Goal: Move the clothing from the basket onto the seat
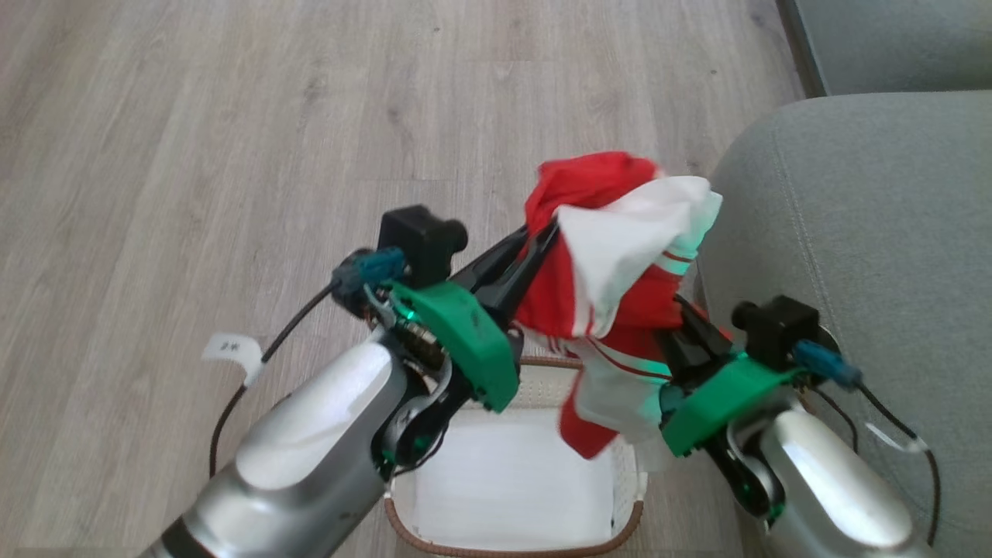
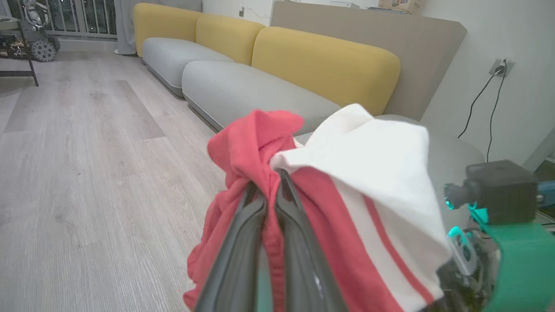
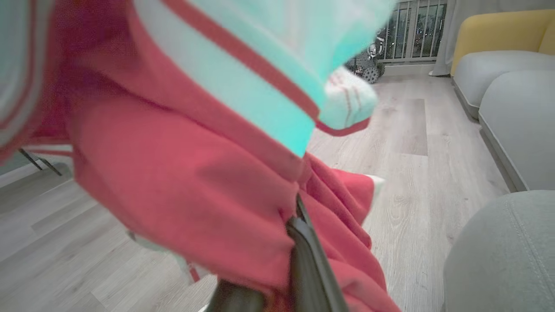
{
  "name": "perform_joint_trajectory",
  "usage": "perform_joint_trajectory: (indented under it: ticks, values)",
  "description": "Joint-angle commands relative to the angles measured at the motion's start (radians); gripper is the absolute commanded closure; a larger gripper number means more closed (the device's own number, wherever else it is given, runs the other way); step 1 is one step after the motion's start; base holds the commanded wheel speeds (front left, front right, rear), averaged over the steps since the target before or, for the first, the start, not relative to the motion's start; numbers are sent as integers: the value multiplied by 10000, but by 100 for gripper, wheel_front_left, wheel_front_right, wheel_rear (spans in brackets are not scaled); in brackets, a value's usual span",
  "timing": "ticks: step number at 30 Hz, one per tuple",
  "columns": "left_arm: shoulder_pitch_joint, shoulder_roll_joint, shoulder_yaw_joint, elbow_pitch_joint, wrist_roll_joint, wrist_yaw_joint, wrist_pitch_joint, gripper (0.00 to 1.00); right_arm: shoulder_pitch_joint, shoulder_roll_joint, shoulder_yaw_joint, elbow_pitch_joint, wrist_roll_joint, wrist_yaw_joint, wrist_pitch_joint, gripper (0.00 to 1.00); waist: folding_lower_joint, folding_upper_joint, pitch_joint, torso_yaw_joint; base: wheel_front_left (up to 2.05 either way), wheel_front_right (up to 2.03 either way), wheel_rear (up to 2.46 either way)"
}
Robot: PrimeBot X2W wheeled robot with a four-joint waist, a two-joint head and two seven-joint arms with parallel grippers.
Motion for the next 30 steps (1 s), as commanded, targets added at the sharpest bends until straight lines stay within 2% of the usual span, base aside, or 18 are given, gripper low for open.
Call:
perform_joint_trajectory:
  ticks: [1,4,5,6,7,19,30]
  values:
    - [-250,287,491,-258,-82,66,-120,100,56,-102,-147,-685,-139,-2,-135,100,0,-1,-9,-73,0,0,0]
    - [12,406,462,-221,-134,110,-139,100,450,-211,-418,-1187,-273,-2,-135,100,0,-1,-19,-169,0,0,0]
    - [175,461,437,-189,-165,159,-138,76,675,-283,-591,-1475,-348,-2,-135,100,0,-1,-44,-232,0,0,0]
    - [246,483,437,-184,-186,184,-145,34,773,-315,-673,-1621,-392,-2,-135,100,0,-1,-53,-268,0,0,0]
    - [317,501,441,-186,-217,208,-146,0,865,-341,-759,-1765,-441,-2,-135,100,0,-1,-64,-308,0,0,0]
    - [717,841,476,-442,-175,438,-328,0,1404,-499,-1816,-3026,-791,-2,-135,100,0,-1,42,-1058,0,0,0]
    - [520,1045,450,-812,123,415,-611,0,1436,-734,-2782,-4037,-1102,-2,-127,100,0,-1,334,-2452,0,0,0]
